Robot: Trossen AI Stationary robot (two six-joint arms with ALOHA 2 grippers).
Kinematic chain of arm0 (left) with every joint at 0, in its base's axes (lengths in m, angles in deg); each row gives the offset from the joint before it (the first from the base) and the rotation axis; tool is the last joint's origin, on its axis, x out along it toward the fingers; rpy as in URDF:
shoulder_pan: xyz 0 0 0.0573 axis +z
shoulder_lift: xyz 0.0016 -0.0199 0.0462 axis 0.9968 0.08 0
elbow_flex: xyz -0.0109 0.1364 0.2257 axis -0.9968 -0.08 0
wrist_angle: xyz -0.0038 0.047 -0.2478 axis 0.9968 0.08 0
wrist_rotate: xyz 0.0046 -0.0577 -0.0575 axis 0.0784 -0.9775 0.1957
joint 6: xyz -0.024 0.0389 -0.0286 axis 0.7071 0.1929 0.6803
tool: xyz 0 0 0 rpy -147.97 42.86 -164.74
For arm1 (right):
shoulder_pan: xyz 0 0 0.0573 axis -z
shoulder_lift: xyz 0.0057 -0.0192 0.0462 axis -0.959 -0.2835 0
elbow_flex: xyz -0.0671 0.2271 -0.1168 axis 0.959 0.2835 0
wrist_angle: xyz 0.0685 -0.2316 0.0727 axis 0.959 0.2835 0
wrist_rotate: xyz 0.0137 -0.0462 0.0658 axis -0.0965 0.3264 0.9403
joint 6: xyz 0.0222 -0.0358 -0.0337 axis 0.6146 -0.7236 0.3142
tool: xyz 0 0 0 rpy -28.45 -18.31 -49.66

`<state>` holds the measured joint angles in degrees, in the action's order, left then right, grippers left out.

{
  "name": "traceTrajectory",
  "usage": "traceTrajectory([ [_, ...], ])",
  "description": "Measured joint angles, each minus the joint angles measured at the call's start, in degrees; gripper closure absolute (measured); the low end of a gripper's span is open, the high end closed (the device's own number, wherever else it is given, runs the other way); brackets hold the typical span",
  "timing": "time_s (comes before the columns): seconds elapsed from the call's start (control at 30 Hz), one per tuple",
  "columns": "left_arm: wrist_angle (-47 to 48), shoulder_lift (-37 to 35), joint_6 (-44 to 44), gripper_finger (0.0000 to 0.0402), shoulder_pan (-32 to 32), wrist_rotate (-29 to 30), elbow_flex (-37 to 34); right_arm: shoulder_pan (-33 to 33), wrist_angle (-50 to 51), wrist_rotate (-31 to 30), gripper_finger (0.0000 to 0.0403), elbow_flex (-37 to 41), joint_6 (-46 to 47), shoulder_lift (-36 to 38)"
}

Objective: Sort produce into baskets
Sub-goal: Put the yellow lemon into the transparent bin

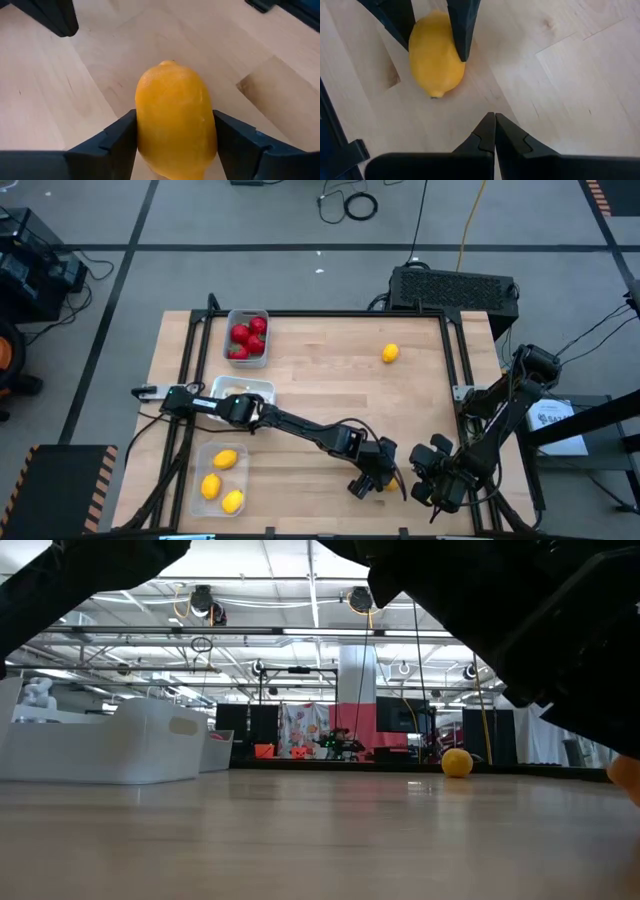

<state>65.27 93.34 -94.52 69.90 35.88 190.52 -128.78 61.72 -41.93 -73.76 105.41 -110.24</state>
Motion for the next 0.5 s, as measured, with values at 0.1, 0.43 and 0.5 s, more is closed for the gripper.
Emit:
traceTrajectory([
  [0.1,1.35,-0.57,1.93,0.0173,0.00,0.01,0.13,0.00,0.00,-0.02,0.0403,0.00,0.00,0.00],
  [0.43,35.76,-14.01,10.13,0.0173,0.00,-3.33,0.26,0.00,0.00,-3.30,0.0403,0.00,-2.05,0.00],
  [0.5,43.53,-16.09,14.04,0.0173,-0.01,-5.80,0.22,0.00,-0.31,-6.65,0.0403,0.00,-3.03,0.00],
])
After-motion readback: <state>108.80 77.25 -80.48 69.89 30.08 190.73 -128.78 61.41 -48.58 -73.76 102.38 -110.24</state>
